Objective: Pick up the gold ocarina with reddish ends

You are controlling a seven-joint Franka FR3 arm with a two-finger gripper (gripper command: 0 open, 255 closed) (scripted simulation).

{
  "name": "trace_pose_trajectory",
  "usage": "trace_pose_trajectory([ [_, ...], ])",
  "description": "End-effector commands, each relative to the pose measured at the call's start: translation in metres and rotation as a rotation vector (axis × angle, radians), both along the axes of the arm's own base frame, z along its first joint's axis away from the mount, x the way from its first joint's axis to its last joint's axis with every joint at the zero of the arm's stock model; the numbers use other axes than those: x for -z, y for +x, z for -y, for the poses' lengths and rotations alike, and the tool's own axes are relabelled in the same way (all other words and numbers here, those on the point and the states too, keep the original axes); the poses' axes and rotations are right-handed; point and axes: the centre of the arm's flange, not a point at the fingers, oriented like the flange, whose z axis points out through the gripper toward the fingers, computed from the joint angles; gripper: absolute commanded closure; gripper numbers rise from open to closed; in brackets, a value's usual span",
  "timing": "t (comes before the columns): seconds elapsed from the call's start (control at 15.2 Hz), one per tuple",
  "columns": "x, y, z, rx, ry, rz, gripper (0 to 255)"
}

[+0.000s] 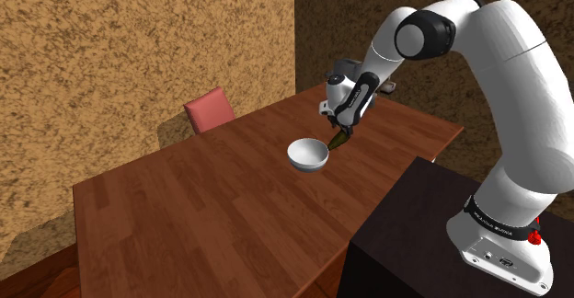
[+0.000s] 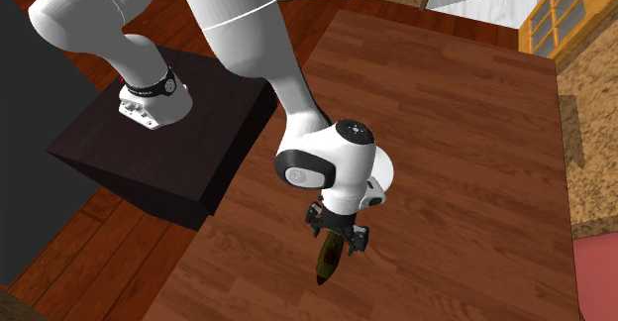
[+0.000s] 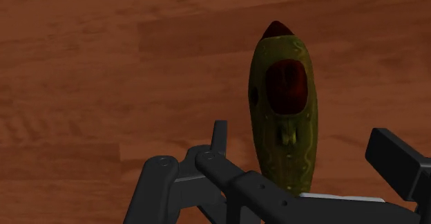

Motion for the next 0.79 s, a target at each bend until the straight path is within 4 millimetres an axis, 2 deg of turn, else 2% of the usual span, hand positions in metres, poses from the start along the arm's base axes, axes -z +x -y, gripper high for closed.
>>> trace_pose_trajectory([
  [0.0, 0.012, 0.002, 0.001, -0.011, -0.001, -0.001, 0],
  [0.33, 0.041, 0.002, 0.001, -0.011, -0.001, -0.001, 0],
  [0.46, 0.041, 0.002, 0.001, -0.011, -0.001, -0.001, 0],
  [0.53, 0.041, 0.002, 0.001, -0.011, -0.001, -0.001, 255],
  [0.73, 0.041, 0.002, 0.001, -0.011, -0.001, -0.001, 255],
])
